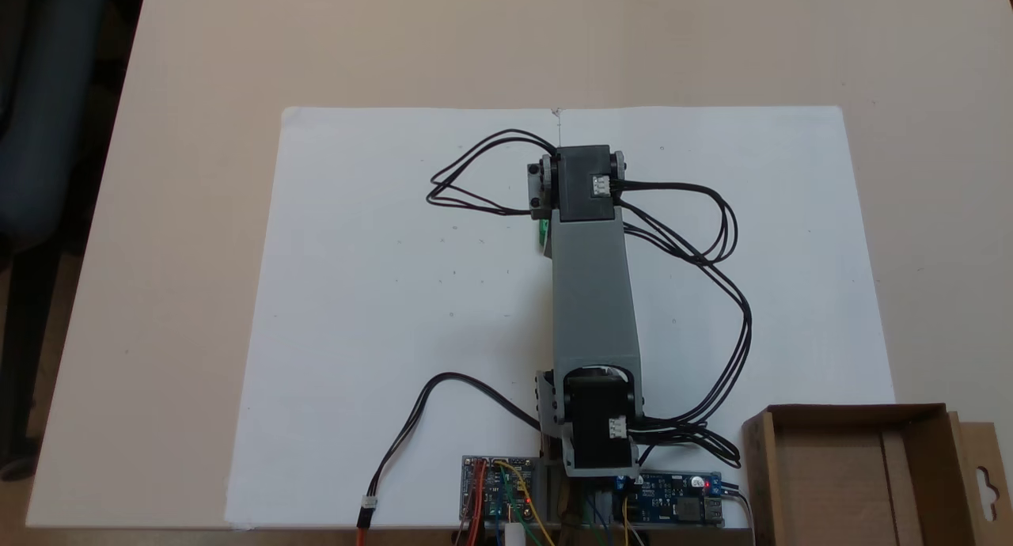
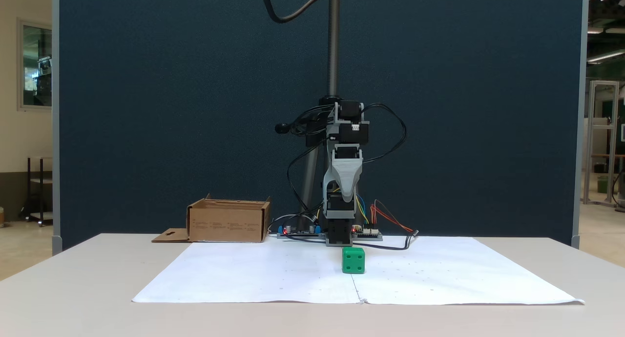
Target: Grasp a green dice and put it in the bin.
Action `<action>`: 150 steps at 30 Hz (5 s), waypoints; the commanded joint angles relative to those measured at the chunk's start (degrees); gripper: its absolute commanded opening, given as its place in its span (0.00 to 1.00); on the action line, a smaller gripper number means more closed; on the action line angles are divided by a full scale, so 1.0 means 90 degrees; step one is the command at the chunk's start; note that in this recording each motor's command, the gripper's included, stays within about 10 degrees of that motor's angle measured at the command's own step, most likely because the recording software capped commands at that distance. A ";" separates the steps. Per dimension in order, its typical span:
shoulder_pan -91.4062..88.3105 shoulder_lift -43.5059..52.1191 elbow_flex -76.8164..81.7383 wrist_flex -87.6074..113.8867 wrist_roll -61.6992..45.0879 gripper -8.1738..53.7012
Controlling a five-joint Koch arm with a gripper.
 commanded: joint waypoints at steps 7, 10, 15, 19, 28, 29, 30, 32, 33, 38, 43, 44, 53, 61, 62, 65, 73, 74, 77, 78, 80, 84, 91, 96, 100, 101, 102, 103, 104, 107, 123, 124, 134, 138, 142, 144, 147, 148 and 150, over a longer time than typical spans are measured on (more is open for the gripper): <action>-0.0059 -0.0293 -0.0469 0.0146 0.0410 0.82; -0.0059 -0.0371 -0.0469 -0.0010 0.0410 0.82; -0.0059 -0.0420 -0.0469 -0.0352 0.0430 0.82; -0.0059 -0.0459 -0.0469 -0.0518 0.0430 0.82; -0.0068 -0.0547 -0.0469 -0.0762 0.0430 0.84; -0.0068 -0.0566 -0.0469 -0.0781 0.0430 0.84; -0.0068 -0.0576 -0.0469 -0.0791 0.0430 0.84; -0.0068 -0.0586 -0.0498 -0.0820 0.0430 0.84; -0.0068 -0.0605 -0.0508 -0.0840 0.0430 0.84; -0.0098 -0.0605 -0.0459 -0.0820 0.0498 0.83; -0.0195 -0.0596 -0.0293 -0.0830 0.0586 0.83; -0.0195 -0.0596 -0.0283 -0.0830 0.0596 0.83; -0.0244 -0.0967 -0.0225 -0.0879 0.0820 0.84; -0.0254 -0.1484 -0.0225 -0.1064 0.0820 0.84; -0.0254 -0.1553 -0.0225 -0.1074 0.0820 0.84; -0.0254 -0.1807 -0.0195 -0.1211 0.0820 0.84; -0.0254 -0.2178 0.0215 -0.1875 0.0820 0.84; -0.0254 -0.2178 0.0322 -0.1963 0.0820 0.84; -0.0283 -0.2178 0.0635 -0.2188 0.0820 0.84; -0.0293 -0.2178 0.0703 -0.2227 0.0820 0.84; -0.0303 -0.2168 0.0830 -0.2363 0.0820 0.84; -0.0312 -0.2158 0.1094 -0.2783 0.0820 0.84; -0.0283 -0.2168 0.1123 -0.2920 0.0811 0.84; -0.0273 -0.2168 0.1123 -0.2949 0.0811 0.84; -0.0264 -0.2168 0.1123 -0.2969 0.0811 0.84; -0.0264 -0.2178 0.1123 -0.2979 0.0811 0.84; -0.0264 -0.2197 0.1123 -0.3018 0.0811 0.84; -0.0264 -0.2236 0.1123 -0.3037 0.0811 0.84; -0.0264 -0.2275 0.1123 -0.3076 0.0811 0.84; -0.0264 -0.2432 0.1123 -0.3145 0.0811 0.84; -0.0371 -0.3076 0.1123 -0.3486 0.0791 0.83; -0.0371 -0.3076 0.1123 -0.3477 0.0781 0.83; -0.0342 -0.3096 0.1123 -0.3486 0.0771 0.83; -0.0322 -0.3105 0.1123 -0.3486 0.0762 0.83; -0.0273 -0.3105 0.1123 -0.3564 0.0703 0.82; -0.0244 -0.3125 0.1123 -0.3604 0.0684 0.81; -0.0244 -0.3174 0.1123 -0.3604 0.0664 0.81; -0.0254 -0.3184 0.1123 -0.3604 0.0645 0.80; -0.0254 -0.3193 0.1123 -0.3613 0.0596 0.79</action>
